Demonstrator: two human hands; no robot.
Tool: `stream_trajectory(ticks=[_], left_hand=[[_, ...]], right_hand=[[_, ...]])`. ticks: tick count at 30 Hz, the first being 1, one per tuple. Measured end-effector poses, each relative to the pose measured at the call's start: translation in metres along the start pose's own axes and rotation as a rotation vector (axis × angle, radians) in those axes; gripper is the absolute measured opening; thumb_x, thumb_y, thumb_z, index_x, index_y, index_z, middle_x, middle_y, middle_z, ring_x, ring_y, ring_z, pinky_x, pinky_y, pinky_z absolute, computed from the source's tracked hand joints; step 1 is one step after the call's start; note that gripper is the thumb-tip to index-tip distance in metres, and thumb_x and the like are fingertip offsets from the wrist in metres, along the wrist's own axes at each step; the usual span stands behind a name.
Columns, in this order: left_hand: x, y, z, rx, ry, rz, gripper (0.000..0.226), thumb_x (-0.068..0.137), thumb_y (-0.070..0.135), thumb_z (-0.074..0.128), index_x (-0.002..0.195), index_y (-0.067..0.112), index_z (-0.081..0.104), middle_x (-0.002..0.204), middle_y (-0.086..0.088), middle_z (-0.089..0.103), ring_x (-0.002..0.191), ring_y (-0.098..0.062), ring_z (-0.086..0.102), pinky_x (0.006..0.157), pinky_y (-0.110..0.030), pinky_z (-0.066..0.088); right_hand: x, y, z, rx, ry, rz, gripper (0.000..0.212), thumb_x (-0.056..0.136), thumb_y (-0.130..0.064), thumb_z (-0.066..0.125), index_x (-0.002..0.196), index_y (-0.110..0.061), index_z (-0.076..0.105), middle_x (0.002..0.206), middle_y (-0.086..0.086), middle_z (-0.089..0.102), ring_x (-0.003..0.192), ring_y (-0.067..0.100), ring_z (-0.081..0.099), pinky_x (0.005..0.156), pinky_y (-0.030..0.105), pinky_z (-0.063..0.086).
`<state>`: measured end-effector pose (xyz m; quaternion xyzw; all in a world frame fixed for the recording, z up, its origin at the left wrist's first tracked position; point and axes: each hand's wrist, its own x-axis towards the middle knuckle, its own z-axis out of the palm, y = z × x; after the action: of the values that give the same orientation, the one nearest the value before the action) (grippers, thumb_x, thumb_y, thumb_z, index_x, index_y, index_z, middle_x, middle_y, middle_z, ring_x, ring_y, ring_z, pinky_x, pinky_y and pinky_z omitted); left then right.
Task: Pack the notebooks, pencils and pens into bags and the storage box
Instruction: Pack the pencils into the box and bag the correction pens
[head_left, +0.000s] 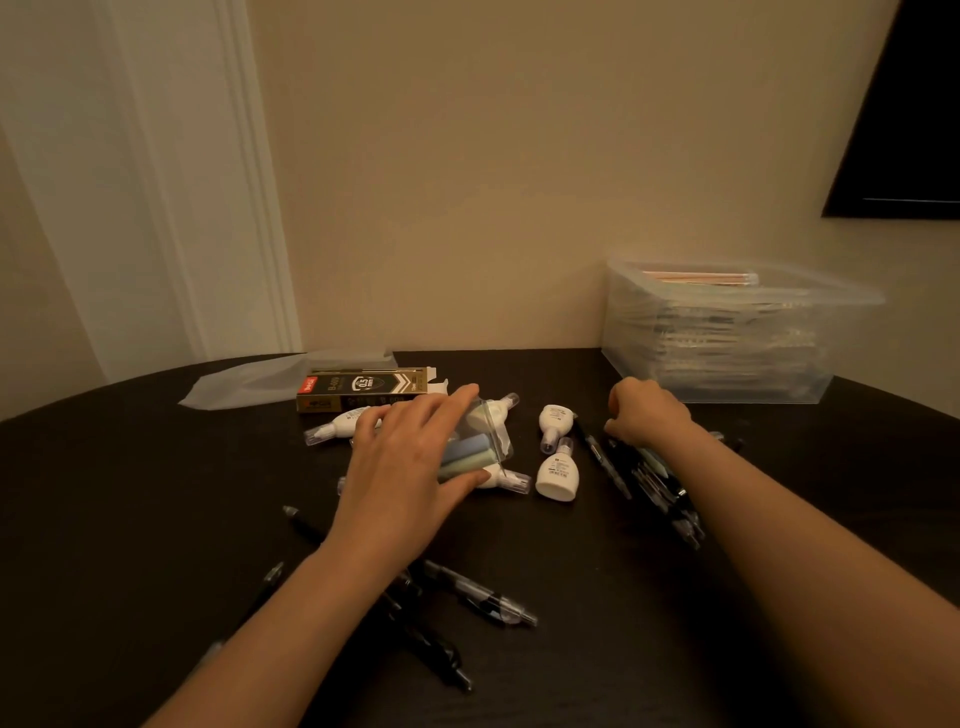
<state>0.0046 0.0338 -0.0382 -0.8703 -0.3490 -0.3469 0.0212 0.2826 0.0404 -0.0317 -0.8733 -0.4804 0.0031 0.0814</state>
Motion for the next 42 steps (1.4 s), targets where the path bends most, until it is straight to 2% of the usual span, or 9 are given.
stream_trajectory(ticks=[5,9,15,19,22,24,33,37,42], left_hand=[[0.001,-0.002,-0.001,0.03,-0.019,0.008,0.078,0.082,0.046,0.063,0.146,0.034,0.021,0.142,0.009,0.04,0.131,-0.011,0.035,0.107,-0.028,0.015],[0.001,-0.006,0.0,0.082,-0.012,-0.012,0.079,0.074,0.043,0.073,0.142,0.027,0.036,0.131,0.003,0.054,0.122,-0.019,0.049,0.103,-0.037,0.026],[0.002,-0.008,-0.001,0.058,-0.031,-0.011,0.079,0.081,0.05,0.063,0.146,0.032,0.023,0.141,0.008,0.044,0.13,-0.012,0.038,0.108,-0.031,0.019],[0.001,-0.006,-0.004,0.036,-0.051,-0.038,0.078,0.081,0.055,0.059,0.146,0.035,0.02,0.143,0.012,0.04,0.132,-0.008,0.034,0.109,-0.028,0.014],[0.001,-0.003,-0.007,0.008,-0.011,-0.04,0.078,0.078,0.055,0.061,0.145,0.033,0.026,0.138,0.01,0.046,0.128,-0.01,0.04,0.107,-0.028,0.013],[0.001,0.001,-0.01,-0.024,0.002,-0.052,0.078,0.078,0.055,0.062,0.144,0.032,0.027,0.136,0.01,0.048,0.125,-0.01,0.041,0.106,-0.028,0.015],[0.0,0.01,-0.006,-0.121,-0.06,-0.061,0.078,0.079,0.052,0.063,0.144,0.036,0.023,0.137,0.015,0.043,0.126,-0.005,0.035,0.105,-0.024,0.016],[-0.001,0.01,-0.006,-0.119,-0.047,-0.065,0.078,0.079,0.052,0.064,0.144,0.035,0.025,0.138,0.013,0.043,0.126,-0.006,0.035,0.105,-0.024,0.017],[-0.002,0.012,-0.006,-0.126,-0.012,-0.044,0.079,0.077,0.05,0.066,0.144,0.033,0.028,0.133,0.011,0.049,0.121,-0.007,0.042,0.102,-0.025,0.021]], right_hand=[[0.001,-0.003,0.001,0.021,-0.086,-0.011,0.013,0.089,-0.014,0.06,0.101,-0.013,0.056,0.107,0.009,0.06,0.097,0.025,0.058,0.086,0.038,0.051],[0.001,-0.004,0.0,0.013,-0.097,-0.044,0.014,0.089,-0.009,0.057,0.09,-0.02,0.049,0.108,0.008,0.057,0.096,0.024,0.056,0.088,0.04,0.051],[-0.012,-0.019,-0.026,0.153,0.205,-0.223,0.018,0.096,-0.014,0.049,0.111,-0.014,0.06,0.111,0.009,0.061,0.098,0.022,0.057,0.086,0.039,0.051],[-0.047,-0.04,-0.054,0.526,0.412,-0.372,0.019,0.096,-0.014,0.051,0.109,-0.011,0.065,0.096,0.0,0.061,0.085,0.01,0.054,0.073,0.024,0.047],[-0.084,-0.057,-0.056,1.082,0.389,-0.412,0.014,0.095,-0.012,0.053,0.101,-0.015,0.065,0.084,-0.004,0.061,0.073,0.001,0.055,0.063,0.015,0.048],[-0.102,-0.065,-0.047,1.271,0.385,-0.432,0.013,0.095,-0.01,0.053,0.1,-0.013,0.064,0.082,-0.004,0.061,0.068,-0.006,0.057,0.063,0.011,0.047],[-0.115,-0.065,-0.032,1.473,0.583,-0.371,0.012,0.095,-0.009,0.052,0.094,-0.018,0.06,0.085,-0.004,0.063,0.075,-0.003,0.062,0.068,0.012,0.049],[-0.115,-0.065,-0.021,1.426,0.543,-0.359,0.01,0.094,-0.008,0.053,0.098,-0.013,0.061,0.086,-0.001,0.064,0.075,-0.002,0.062,0.069,0.013,0.049],[-0.125,-0.071,-0.013,1.361,0.435,-0.45,0.014,0.093,-0.007,0.056,0.097,-0.02,0.061,0.087,-0.003,0.064,0.078,0.001,0.063,0.071,0.017,0.052]])
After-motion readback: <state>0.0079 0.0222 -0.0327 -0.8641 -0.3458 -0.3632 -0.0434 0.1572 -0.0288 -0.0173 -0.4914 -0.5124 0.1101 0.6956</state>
